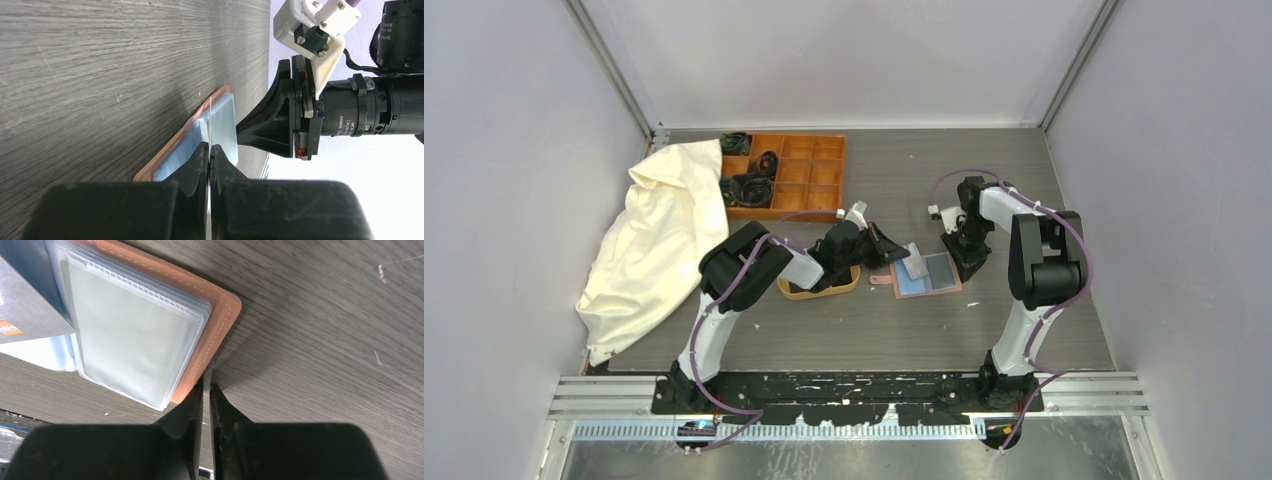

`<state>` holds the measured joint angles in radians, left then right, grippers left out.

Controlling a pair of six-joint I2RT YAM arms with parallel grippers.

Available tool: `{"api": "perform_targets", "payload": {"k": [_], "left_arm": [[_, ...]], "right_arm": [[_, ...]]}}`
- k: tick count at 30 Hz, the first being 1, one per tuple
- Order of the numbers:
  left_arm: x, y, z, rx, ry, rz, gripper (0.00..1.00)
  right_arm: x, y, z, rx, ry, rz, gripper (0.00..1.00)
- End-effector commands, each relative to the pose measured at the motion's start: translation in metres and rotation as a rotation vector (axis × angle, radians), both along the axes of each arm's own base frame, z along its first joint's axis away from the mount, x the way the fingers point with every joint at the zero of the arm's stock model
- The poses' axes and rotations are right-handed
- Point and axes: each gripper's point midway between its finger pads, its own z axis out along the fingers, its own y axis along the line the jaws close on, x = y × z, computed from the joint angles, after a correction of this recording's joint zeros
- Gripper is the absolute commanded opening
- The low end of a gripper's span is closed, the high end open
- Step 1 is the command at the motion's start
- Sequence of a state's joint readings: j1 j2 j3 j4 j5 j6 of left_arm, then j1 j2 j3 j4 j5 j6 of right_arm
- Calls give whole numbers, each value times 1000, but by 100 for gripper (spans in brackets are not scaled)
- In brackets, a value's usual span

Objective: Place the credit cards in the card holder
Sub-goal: Insert the credit card into the card holder.

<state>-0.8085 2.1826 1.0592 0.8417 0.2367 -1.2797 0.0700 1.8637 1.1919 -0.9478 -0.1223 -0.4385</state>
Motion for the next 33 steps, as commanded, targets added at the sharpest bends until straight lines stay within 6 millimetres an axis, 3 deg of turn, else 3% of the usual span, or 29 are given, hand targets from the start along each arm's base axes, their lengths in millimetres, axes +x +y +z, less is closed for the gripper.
{"api": "perform_targets", "payload": {"k": [1, 8, 33], "left_arm": [[1, -4, 37, -80, -73, -13, 0], [1, -5, 32, -79, -60, -18, 0], [-6, -2, 48, -94, -80, -36, 0]], "right_arm": [[4, 7, 1, 27, 1, 12, 16], [4, 7, 1, 27, 1, 14, 16], [3, 8, 0, 25, 8, 22, 16]]}}
